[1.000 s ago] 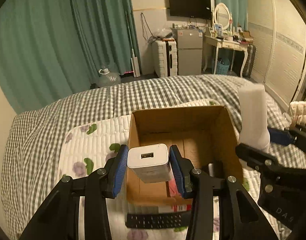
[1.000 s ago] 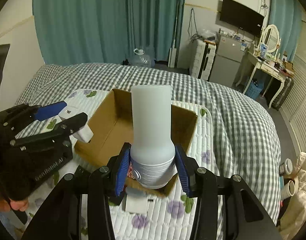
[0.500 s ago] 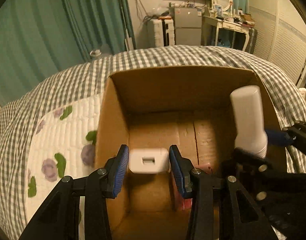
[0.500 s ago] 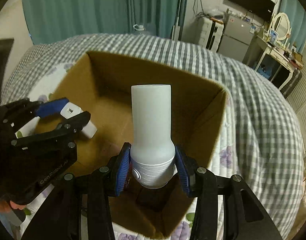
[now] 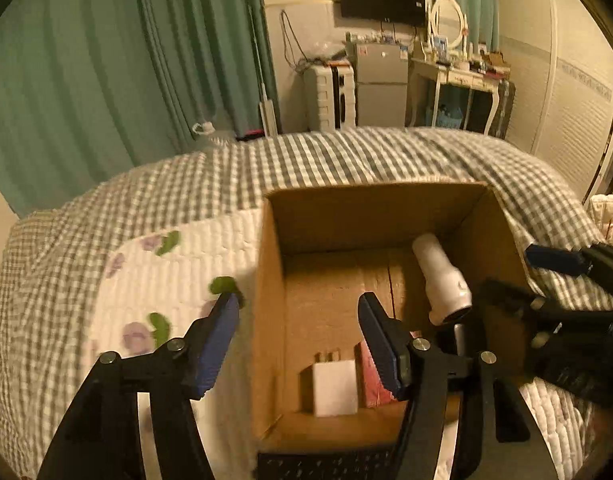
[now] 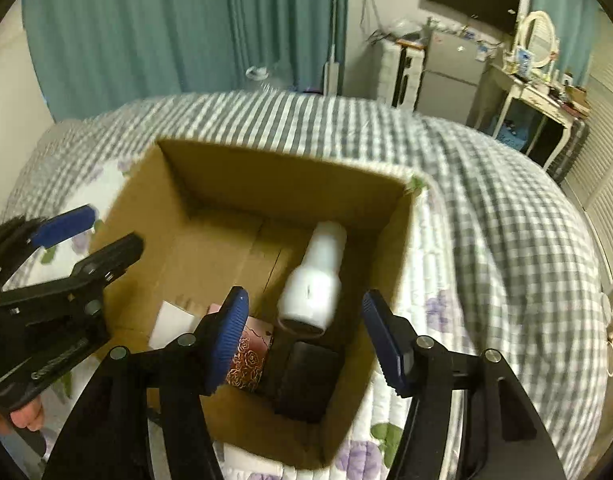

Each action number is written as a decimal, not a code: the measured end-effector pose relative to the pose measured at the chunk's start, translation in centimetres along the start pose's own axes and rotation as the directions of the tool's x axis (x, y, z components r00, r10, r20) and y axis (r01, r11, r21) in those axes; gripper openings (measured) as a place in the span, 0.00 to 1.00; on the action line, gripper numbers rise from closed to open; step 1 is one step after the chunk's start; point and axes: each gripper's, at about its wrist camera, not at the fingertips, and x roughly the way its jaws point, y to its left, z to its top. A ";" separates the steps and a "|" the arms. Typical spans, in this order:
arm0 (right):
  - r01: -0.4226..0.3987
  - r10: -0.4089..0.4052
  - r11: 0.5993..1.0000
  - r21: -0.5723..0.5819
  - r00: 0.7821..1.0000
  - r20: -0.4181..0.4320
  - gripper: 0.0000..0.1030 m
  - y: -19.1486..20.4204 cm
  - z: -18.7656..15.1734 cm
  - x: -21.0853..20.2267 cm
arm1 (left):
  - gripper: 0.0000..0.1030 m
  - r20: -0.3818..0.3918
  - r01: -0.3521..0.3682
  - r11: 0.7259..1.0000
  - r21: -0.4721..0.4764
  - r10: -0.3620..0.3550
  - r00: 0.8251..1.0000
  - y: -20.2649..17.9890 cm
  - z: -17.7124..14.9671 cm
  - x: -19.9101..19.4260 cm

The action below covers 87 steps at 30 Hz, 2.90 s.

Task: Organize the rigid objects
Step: 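Lower the charger and dryer into the box and open both tools, then grasp the black TV remote with the right tool, then grasp the second white charger block with the left tool while the right tool holds the remote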

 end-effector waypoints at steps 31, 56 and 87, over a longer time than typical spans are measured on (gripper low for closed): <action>-0.127 0.110 0.970 -0.206 0.990 -0.092 0.91 11.5 -12.7 -0.2 | 0.85 -0.045 -0.061 0.998 -0.016 0.061 0.997 6.5 -15.0 -3.9; -0.170 0.087 0.878 -0.448 0.976 -0.201 0.22 17.3 -13.8 5.2 | 0.85 -0.105 -0.068 0.986 -0.149 0.053 0.993 9.5 -16.6 -2.6; 0.059 -0.042 0.988 0.140 0.991 -0.125 0.18 -5.9 -15.2 -2.9 | 0.85 -0.241 0.045 0.990 -0.132 -0.076 0.967 -10.3 -13.6 1.6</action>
